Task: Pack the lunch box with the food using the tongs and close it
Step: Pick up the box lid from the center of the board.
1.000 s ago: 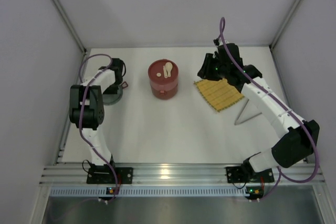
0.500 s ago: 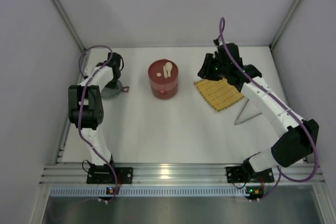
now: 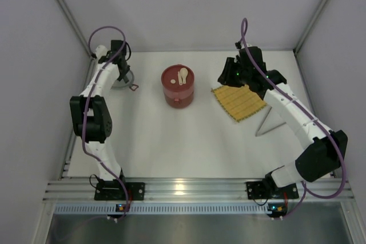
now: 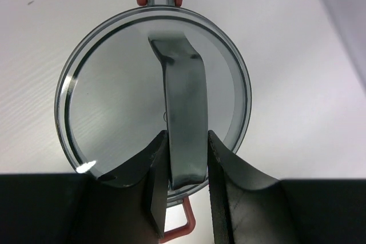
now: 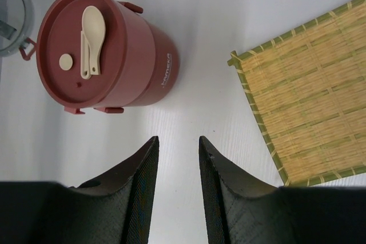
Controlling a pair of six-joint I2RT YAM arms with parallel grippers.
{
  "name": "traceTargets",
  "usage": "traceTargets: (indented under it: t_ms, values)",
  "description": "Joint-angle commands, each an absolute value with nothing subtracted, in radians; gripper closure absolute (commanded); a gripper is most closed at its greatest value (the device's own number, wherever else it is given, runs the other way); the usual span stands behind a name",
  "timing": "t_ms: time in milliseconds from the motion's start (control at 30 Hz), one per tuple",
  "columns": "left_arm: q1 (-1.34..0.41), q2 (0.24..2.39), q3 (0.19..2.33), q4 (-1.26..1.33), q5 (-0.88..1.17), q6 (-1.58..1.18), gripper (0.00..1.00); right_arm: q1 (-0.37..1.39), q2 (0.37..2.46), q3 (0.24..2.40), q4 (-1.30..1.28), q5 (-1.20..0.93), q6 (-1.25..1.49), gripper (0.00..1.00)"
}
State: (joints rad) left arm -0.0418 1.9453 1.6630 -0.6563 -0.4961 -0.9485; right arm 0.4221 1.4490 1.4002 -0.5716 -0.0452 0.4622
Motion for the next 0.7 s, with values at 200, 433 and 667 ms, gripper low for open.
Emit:
traceTargets:
  t_ms: [200, 433, 667]
  values:
    - [-0.040, 1.882, 1.931, -0.607, -0.068, -0.692, 1.00, 0.403, 1.413, 1.393, -0.583, -0.006, 0.448, 0.66]
    - [-0.058, 1.980, 2.248, -0.759, 0.274, -0.571, 1.00, 0.403, 1.391, 1.361, -0.588, 0.023, 0.457, 0.66]
    - [-0.101, 1.963, 2.365, -0.839, 0.390, -0.497, 1.00, 0.403, 1.379, 1.336, -0.588, 0.032, 0.463, 0.67]
